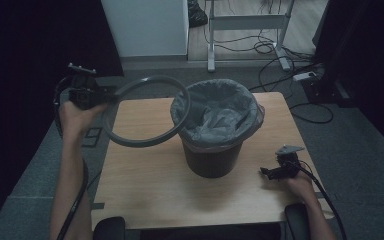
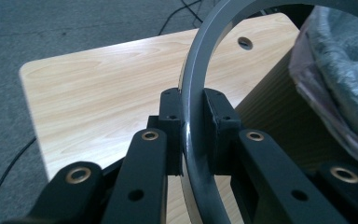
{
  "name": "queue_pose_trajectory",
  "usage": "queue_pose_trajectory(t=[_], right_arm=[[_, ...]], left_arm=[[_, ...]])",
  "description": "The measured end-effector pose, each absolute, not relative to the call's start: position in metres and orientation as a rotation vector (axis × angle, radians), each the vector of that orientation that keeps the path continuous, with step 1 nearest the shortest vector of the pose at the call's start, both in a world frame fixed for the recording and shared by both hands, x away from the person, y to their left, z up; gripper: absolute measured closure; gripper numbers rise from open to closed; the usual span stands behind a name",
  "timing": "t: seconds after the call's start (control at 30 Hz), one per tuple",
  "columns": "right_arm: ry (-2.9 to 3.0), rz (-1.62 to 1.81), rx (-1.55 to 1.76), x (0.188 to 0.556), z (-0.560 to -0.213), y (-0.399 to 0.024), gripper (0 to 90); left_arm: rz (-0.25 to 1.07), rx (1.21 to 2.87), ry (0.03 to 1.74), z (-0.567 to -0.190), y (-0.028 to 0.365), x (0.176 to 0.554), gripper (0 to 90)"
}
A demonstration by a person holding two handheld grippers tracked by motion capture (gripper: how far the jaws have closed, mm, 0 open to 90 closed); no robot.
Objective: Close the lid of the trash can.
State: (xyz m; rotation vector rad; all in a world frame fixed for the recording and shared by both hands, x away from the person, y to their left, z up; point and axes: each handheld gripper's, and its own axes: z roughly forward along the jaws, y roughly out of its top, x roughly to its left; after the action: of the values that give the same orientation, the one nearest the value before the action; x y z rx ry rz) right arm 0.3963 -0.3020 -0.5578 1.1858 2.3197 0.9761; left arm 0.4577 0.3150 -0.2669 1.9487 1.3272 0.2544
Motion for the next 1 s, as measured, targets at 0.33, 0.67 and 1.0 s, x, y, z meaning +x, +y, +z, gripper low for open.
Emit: queue_pose_trajectory(t=[0.33, 0.67, 1.0], right_arm=[[2.318, 0.978, 1.186, 0.396, -0.558, -0.302, 0.0], [2.319, 0.977, 1.186, 0.396, -0.558, -0.302, 0.0], [2.319, 0.977, 1.186, 0.396, -0.558, -0.302, 0.0]], left_arm=[[0.236, 1.998, 1.253, -0.264, 0.269, 0.474, 79.3], [0.225, 2.044, 1.183, -0.263, 0.223, 0.486, 79.3], [0.219, 2.08, 1.116, -0.265, 0.178, 0.497, 79.3]])
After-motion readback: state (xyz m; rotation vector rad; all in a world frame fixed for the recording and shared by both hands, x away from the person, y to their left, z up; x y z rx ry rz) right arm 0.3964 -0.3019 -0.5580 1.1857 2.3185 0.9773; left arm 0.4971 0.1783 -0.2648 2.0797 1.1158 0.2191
